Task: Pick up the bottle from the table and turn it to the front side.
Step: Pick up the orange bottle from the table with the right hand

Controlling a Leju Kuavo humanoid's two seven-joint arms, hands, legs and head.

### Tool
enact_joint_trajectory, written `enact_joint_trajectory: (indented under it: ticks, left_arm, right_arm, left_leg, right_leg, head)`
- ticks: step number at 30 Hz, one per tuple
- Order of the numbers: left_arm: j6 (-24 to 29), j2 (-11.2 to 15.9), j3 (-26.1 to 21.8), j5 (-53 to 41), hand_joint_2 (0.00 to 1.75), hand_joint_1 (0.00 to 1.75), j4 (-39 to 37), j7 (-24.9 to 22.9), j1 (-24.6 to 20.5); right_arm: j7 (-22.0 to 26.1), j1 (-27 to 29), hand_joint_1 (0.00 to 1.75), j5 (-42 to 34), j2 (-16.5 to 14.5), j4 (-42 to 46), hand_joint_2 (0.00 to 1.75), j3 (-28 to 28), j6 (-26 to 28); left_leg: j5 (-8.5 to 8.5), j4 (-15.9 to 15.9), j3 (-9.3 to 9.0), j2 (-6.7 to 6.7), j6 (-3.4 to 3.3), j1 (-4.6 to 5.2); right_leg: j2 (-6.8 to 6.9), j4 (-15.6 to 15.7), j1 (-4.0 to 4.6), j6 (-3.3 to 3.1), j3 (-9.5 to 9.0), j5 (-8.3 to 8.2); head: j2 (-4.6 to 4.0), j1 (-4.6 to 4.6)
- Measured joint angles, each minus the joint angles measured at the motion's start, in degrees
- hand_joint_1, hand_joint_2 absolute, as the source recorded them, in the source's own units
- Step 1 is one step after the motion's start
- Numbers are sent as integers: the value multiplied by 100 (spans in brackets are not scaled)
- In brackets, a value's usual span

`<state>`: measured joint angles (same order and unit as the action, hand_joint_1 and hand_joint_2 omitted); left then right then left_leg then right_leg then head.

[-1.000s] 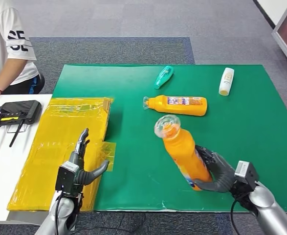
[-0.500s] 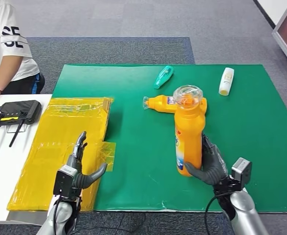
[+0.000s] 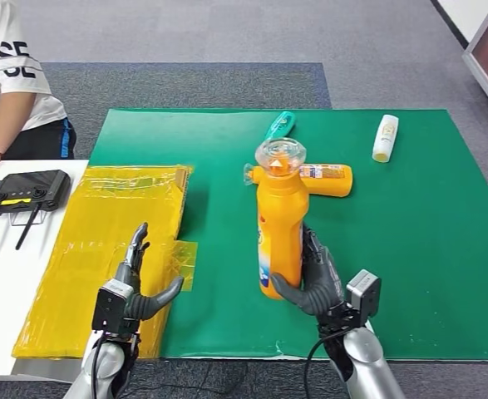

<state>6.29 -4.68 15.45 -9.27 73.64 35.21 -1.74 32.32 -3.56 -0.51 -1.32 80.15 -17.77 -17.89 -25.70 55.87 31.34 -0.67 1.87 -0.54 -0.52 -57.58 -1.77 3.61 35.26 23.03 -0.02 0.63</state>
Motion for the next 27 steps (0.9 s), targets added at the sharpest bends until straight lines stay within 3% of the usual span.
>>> enact_joint_trajectory:
  ticks: [14, 27]
  left_arm:
    - [-255, 69, 121, -112, 175, 0, 16, -239, -192]
    - [-1208, 235, 482, 147, 175, 0, 120, -743, -763]
  right_arm:
    - [96, -36, 175, 356, -67, -244, 175, -564, 261]
    - [181, -237, 175, 610, -95, -549, 175, -889, 469]
  left_leg:
    - [0, 0, 1, 0, 0, 0]
    - [3, 0, 1, 0, -2, 0]
  right_leg:
    - [0, 0, 0, 0, 0, 0]
    - [0, 0, 0, -2, 0, -2]
  head:
    - [0, 1]
    - [0, 1]
